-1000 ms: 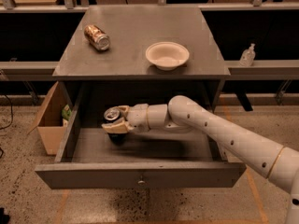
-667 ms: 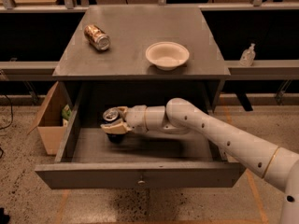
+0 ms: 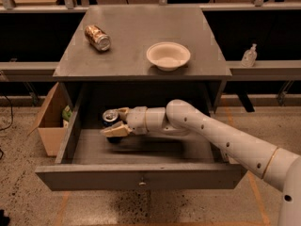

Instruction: Place pepsi can into top drawer

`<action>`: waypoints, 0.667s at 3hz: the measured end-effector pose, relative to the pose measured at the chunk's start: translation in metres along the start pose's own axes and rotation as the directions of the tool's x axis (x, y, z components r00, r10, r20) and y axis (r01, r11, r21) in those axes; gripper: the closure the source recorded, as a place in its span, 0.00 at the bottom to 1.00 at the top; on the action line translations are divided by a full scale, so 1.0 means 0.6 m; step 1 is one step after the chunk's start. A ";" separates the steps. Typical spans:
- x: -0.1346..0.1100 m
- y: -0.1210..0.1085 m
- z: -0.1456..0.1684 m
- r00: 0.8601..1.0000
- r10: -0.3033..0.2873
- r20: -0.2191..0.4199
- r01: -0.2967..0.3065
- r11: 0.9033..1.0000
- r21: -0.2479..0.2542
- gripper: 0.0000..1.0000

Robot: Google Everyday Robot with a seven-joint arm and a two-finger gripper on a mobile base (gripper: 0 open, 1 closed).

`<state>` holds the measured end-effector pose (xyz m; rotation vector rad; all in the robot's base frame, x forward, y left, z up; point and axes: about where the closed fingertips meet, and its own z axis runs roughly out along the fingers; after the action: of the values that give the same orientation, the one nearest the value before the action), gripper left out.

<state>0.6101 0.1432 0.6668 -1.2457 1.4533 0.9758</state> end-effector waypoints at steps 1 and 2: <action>0.002 -0.005 -0.004 1.000 -0.002 -0.008 0.002 1.000 0.008 0.00; -0.018 -0.013 -0.030 1.000 0.007 -0.019 -0.006 0.998 0.059 0.00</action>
Offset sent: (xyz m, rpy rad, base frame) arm 0.0115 -0.0437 0.0381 -0.0389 -0.0072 -0.1499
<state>0.6151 0.1269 0.6813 -1.2117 1.4916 0.9210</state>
